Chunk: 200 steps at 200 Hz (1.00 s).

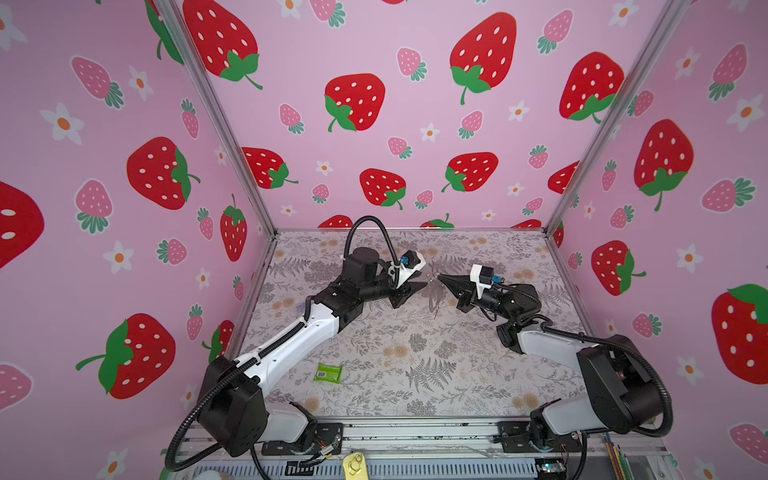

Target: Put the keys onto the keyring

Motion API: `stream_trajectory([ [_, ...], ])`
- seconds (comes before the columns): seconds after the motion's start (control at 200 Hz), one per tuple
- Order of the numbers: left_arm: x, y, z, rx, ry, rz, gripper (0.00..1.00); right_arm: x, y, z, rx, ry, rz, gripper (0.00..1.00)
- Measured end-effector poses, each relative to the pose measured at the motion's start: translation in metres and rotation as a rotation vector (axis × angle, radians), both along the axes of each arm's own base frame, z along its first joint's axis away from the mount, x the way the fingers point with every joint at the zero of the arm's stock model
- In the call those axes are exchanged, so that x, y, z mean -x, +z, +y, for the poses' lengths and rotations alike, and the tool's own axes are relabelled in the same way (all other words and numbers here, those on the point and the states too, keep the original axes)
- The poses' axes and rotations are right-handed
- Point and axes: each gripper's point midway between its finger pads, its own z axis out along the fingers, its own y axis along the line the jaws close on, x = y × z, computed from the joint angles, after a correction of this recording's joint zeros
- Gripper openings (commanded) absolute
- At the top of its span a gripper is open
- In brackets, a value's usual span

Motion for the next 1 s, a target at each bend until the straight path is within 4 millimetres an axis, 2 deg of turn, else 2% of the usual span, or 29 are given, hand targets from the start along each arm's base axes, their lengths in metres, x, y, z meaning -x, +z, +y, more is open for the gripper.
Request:
stream_trajectory([
  [0.11, -0.007, 0.008, 0.009, 0.031, -0.016, 0.085, 0.32, 0.002, 0.001, 0.000, 0.012, 0.000, -0.017, 0.00],
  [0.3, 0.006, 0.029, -0.008, 0.099, -0.153, 0.166, 0.30, 0.002, -0.005, 0.001, 0.036, 0.002, -0.013, 0.00],
  [0.445, 0.017, 0.026, -0.012, 0.110, -0.218, 0.244, 0.29, 0.001, -0.008, 0.001, 0.045, 0.001, -0.010, 0.00],
  [0.56, 0.017, 0.022, -0.015, 0.103, -0.230, 0.291, 0.29, 0.001, -0.008, 0.002, 0.048, -0.001, -0.017, 0.00],
  [0.77, 0.013, 0.011, -0.016, 0.085, -0.217, 0.341, 0.21, 0.001, -0.010, 0.002, 0.055, 0.001, -0.017, 0.00],
  [1.0, 0.012, 0.013, -0.017, 0.086, -0.212, 0.350, 0.11, 0.003, -0.009, 0.002, 0.058, 0.008, -0.022, 0.00],
])
